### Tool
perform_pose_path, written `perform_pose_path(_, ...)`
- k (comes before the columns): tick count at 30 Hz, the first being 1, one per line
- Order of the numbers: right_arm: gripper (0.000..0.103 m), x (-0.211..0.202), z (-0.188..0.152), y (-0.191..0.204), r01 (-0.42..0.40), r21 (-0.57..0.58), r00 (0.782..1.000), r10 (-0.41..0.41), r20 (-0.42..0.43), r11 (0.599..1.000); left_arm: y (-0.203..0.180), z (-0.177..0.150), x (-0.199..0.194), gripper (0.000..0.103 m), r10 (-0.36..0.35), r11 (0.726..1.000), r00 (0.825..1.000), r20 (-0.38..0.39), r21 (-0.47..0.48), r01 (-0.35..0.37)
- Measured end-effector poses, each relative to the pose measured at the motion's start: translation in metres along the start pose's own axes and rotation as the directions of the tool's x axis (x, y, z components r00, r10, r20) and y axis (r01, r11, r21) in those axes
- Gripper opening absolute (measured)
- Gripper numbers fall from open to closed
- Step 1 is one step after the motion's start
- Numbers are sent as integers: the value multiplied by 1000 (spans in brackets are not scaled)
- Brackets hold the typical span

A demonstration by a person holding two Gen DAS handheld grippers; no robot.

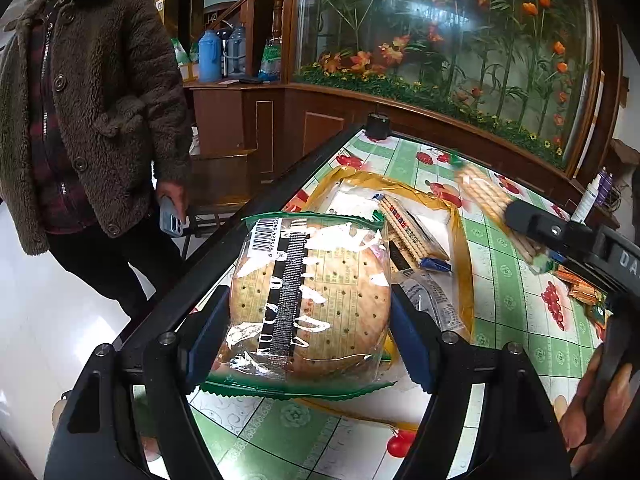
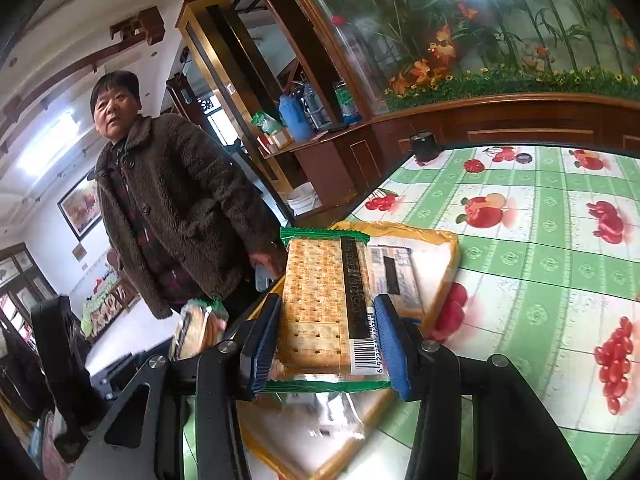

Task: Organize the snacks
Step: 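Carry the round cracker pack and green-strip cracker pack over the white tray, then lower both packs into the tray and open both tools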

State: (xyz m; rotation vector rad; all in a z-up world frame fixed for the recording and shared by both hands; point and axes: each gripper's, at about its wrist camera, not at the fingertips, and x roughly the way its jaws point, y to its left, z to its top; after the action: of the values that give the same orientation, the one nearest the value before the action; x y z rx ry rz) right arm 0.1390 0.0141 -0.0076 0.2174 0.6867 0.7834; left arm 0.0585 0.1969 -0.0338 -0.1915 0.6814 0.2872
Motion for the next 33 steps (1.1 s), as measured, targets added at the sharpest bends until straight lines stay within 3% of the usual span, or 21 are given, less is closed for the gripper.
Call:
perform_pose_path(10, 48, 40, -3, -2, -18, 40, 999, 19, -33, 999, 0, 7, 14, 76, -19, 1000, 1000, -15, -13, 19)
perform_pose_path(19, 48, 33, -7, -13, -18, 66, 1000, 19, -14, 998, -15, 11, 25, 76, -17, 1000, 999, -28, 25, 18)
perform_pose_path(25, 50, 17, -8, -21, -3, 69, 1000, 2, 8, 998, -36, 16, 65, 77, 25, 997, 992, -122, 74, -16)
perform_pose_path(27, 50, 10, -9, -27, 4, 80, 1000, -5, 18, 997, -39, 16, 73, 81, 50, 995, 987, -153, 95, -35)
perform_pose_path(33, 50, -8, -11, -45, 26, 115, 999, -31, 42, 993, -41, 16, 60, 91, 111, 988, 985, -131, 123, -95)
